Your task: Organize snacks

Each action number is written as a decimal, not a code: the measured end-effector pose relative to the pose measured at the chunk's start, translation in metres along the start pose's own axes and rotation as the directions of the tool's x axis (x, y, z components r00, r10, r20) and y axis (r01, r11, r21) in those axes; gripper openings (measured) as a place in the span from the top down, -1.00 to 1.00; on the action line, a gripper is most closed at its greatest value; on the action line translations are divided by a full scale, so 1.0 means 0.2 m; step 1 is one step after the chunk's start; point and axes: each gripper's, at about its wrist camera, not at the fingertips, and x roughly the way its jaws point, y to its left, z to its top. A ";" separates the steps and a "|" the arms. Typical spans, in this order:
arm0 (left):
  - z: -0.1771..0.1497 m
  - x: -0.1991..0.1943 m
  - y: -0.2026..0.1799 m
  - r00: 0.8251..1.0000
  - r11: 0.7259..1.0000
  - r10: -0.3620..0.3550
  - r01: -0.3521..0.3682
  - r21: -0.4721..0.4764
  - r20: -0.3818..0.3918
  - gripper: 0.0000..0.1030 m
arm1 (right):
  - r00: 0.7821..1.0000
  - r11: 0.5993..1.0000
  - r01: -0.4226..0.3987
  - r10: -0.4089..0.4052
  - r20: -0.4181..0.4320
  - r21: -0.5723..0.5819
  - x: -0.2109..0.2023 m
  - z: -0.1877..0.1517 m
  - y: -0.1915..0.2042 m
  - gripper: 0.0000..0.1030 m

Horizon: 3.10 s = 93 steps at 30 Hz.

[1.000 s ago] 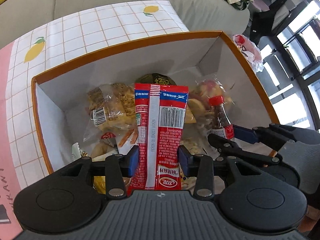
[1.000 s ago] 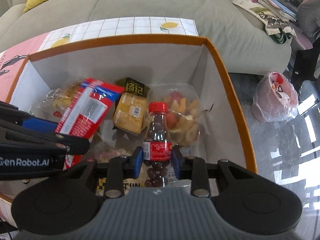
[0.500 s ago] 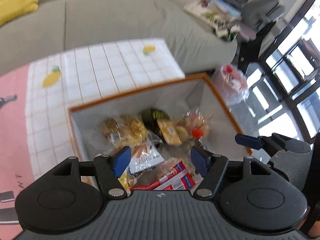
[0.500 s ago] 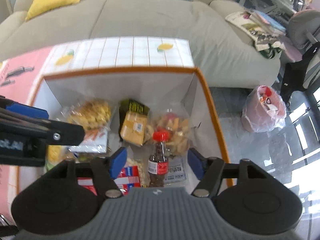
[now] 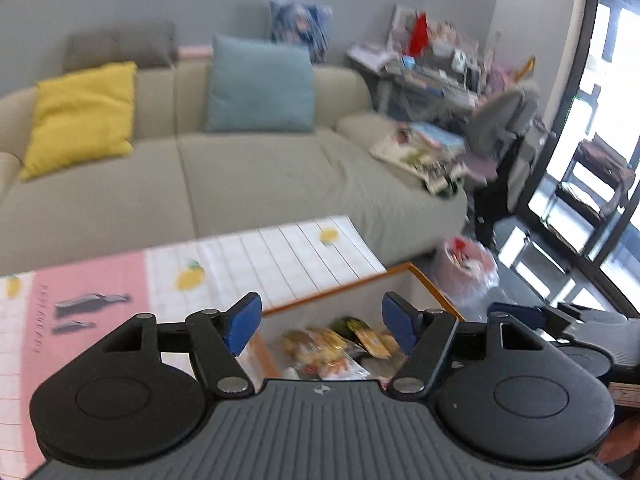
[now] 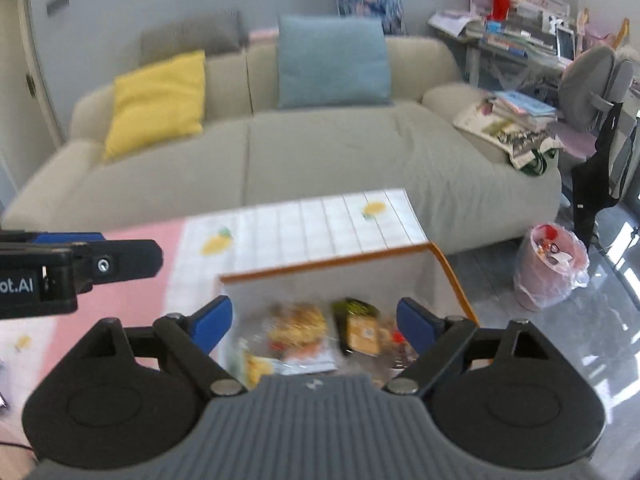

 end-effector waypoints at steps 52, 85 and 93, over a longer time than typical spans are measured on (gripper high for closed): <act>-0.78 -0.39 0.22 0.944 0.953 0.301 -0.300 0.035 -0.132 -0.71 | 0.990 0.989 0.138 -0.138 0.018 -0.057 -0.35 -0.70 0.58 -0.93; -0.76 -0.40 0.22 0.946 0.954 0.298 -0.297 0.032 -0.128 -0.71 | 0.990 0.987 0.142 -0.141 0.030 -0.070 -0.36 -0.70 0.60 -0.94; -0.75 -0.40 0.20 0.948 0.956 0.293 -0.293 0.023 -0.127 -0.71 | 0.990 0.987 0.141 -0.140 0.021 -0.070 -0.34 -0.72 0.62 -0.94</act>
